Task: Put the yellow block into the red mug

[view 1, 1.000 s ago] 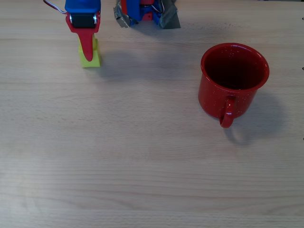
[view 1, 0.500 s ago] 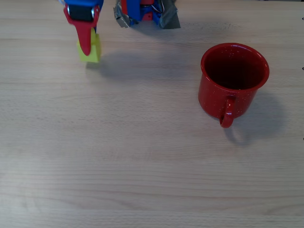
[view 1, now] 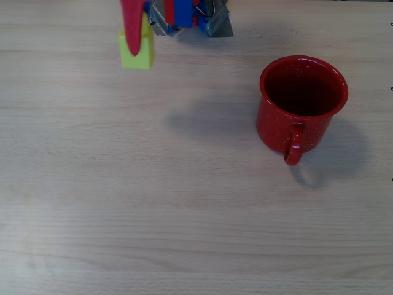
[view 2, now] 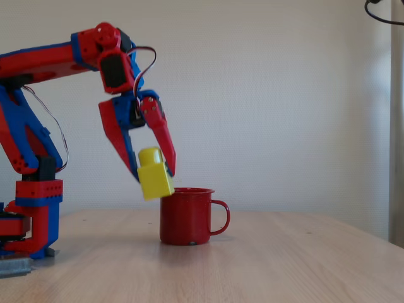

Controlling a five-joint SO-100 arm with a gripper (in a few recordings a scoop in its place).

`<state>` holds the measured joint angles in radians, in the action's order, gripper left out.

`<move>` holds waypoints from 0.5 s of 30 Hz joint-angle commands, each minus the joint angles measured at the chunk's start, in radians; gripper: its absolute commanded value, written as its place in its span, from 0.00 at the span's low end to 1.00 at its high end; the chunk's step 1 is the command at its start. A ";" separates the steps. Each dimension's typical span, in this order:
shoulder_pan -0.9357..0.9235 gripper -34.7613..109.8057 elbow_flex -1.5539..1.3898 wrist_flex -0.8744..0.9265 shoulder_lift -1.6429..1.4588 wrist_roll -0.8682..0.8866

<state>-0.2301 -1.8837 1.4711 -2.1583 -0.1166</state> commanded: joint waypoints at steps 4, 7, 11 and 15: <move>0.123 0.24 0.264 0.106 0.015 0.100; 0.199 0.24 0.374 0.149 0.064 0.140; 0.307 0.24 0.518 0.181 0.153 0.189; 0.420 0.24 0.678 0.230 0.270 0.244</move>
<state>0.1503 -1.3208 1.6567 -1.8899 0.0905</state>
